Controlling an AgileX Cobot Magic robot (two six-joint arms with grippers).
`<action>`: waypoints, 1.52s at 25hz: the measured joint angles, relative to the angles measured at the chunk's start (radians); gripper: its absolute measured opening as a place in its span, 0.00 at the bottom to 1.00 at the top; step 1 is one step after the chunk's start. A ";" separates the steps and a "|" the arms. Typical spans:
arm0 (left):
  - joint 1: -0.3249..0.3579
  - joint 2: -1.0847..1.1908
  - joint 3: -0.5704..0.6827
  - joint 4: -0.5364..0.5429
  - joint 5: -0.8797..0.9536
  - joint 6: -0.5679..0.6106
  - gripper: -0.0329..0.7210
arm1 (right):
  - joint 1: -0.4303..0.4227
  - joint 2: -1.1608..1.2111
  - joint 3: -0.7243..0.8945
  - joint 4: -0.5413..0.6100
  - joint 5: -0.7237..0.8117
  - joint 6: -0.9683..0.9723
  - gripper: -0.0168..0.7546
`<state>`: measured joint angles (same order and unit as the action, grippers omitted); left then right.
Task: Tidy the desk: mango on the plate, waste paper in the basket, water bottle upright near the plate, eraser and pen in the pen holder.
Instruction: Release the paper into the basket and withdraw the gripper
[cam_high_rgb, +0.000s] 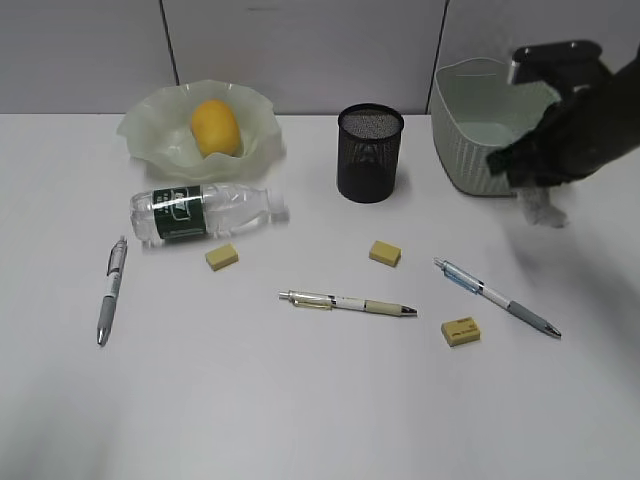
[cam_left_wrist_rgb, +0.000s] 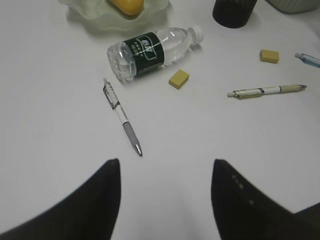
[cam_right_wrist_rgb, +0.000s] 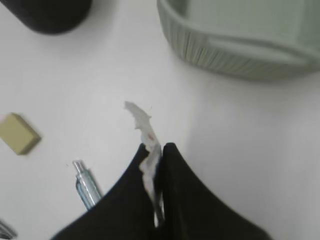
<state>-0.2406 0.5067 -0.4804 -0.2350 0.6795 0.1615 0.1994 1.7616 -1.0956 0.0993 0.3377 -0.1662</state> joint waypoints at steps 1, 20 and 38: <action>0.000 0.000 0.000 0.000 0.000 0.000 0.62 | 0.000 -0.019 -0.022 0.000 0.000 0.000 0.08; 0.000 0.000 0.000 -0.001 0.000 0.000 0.62 | -0.064 0.386 -0.777 -0.001 -0.001 0.000 0.08; 0.000 0.000 0.000 -0.003 0.000 -0.001 0.62 | -0.064 0.481 -0.782 0.020 0.041 0.000 0.80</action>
<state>-0.2406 0.5067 -0.4804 -0.2381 0.6793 0.1607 0.1358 2.2426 -1.8775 0.1194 0.3791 -0.1658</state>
